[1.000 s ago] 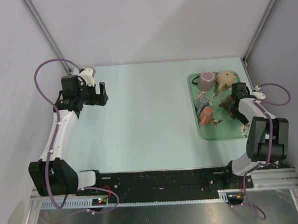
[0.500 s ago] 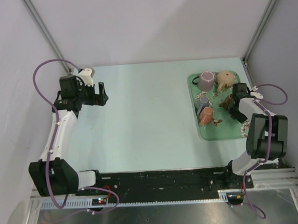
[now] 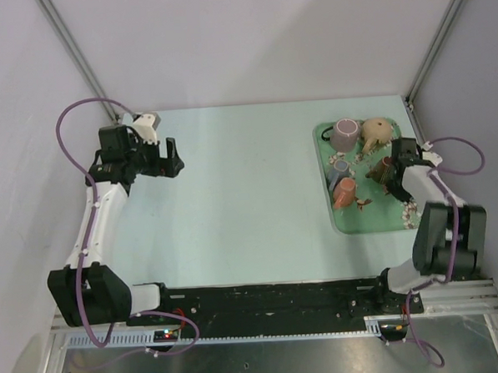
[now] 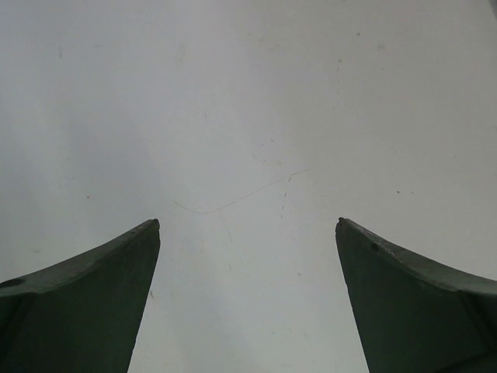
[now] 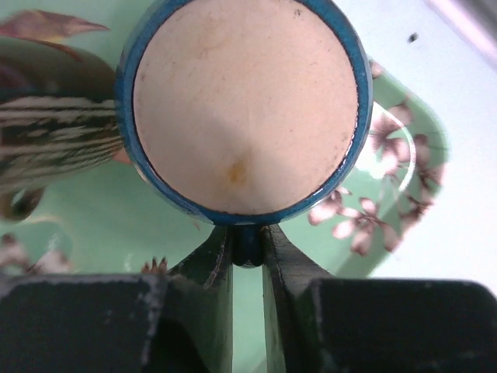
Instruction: Turn the mug right side up
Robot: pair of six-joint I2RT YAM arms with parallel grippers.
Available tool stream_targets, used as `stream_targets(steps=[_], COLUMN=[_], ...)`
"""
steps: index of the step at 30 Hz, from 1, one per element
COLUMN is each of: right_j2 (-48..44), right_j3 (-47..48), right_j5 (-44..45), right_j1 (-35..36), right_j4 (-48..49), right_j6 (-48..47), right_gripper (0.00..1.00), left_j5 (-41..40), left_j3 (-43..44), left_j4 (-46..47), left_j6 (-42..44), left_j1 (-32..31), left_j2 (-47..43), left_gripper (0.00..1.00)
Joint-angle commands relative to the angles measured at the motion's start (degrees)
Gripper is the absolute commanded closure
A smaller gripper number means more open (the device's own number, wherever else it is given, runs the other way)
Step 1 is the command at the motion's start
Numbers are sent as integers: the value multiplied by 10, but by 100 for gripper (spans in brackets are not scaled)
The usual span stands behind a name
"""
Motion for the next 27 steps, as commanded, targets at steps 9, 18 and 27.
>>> stream_targets(steps=[9, 18, 27], right_j2=[-340, -208, -75], right_j3=[99, 207, 328], right_j5=[25, -353, -455], right_j1=[124, 405, 540], right_j4=[16, 287, 432], right_j6=[-94, -54, 1], right_gripper=[100, 100, 100], left_j5=[233, 359, 299], left_j3=[193, 334, 355], left_j4=[-77, -77, -63], left_j6=[-101, -197, -228], left_j1=[-37, -145, -143], left_j2=[26, 55, 48], left_gripper=[4, 0, 0])
